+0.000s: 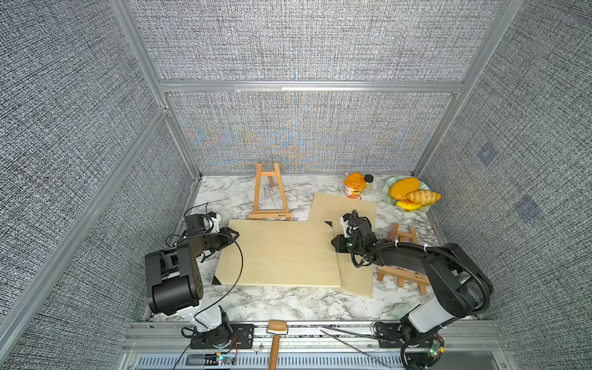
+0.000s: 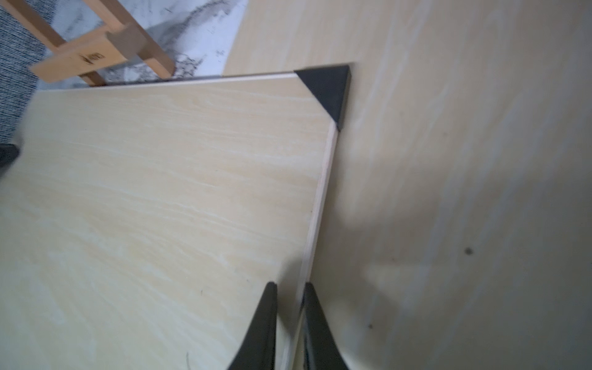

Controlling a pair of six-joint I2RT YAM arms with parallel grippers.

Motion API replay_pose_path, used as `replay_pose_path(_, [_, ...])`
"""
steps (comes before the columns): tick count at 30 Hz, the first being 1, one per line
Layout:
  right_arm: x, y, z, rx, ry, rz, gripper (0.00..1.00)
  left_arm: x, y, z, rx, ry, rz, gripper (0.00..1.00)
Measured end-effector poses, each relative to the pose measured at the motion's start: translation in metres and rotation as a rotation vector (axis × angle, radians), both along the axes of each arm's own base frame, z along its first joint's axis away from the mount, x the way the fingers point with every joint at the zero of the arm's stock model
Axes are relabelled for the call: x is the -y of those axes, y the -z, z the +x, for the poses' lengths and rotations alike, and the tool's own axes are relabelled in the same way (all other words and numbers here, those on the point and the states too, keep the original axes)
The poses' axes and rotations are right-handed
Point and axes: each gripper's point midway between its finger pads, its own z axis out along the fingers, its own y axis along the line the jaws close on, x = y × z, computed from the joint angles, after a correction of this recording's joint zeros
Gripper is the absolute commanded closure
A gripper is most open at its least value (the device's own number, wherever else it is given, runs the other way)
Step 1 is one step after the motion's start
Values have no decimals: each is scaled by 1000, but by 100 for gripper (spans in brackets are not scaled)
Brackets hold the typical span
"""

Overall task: Disassemble the easel
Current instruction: Place the drawing board at the center of the board.

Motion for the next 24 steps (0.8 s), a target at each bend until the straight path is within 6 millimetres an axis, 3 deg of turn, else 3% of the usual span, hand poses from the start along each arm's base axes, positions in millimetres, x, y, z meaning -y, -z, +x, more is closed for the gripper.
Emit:
replay_pose_path(3, [-13,-10,1,31,-39,49,100,-19,8,-6,-48,-60,100,40])
replay_pose_path(8, [-32,0,-22,-57,-134,97,100,-41,14,-16,-115,-120,218,31])
replay_pose_path(11, [-67,-29,-36,-24,-284,242,100,-36,13,-23,-141,-114,188,28])
replay_pose_path(16, [-77,-38,-40,-18,-323,301,100,-41,8,-39,-219,-139,171,27])
replay_pose_path(22, [-78,-54,-44,14,-319,311,100,-54,-33,-26,-152,-159,237,27])
replay_pose_path(24, [-72,-63,-41,41,-288,294,91,-56,-44,-25,-130,-155,252,27])
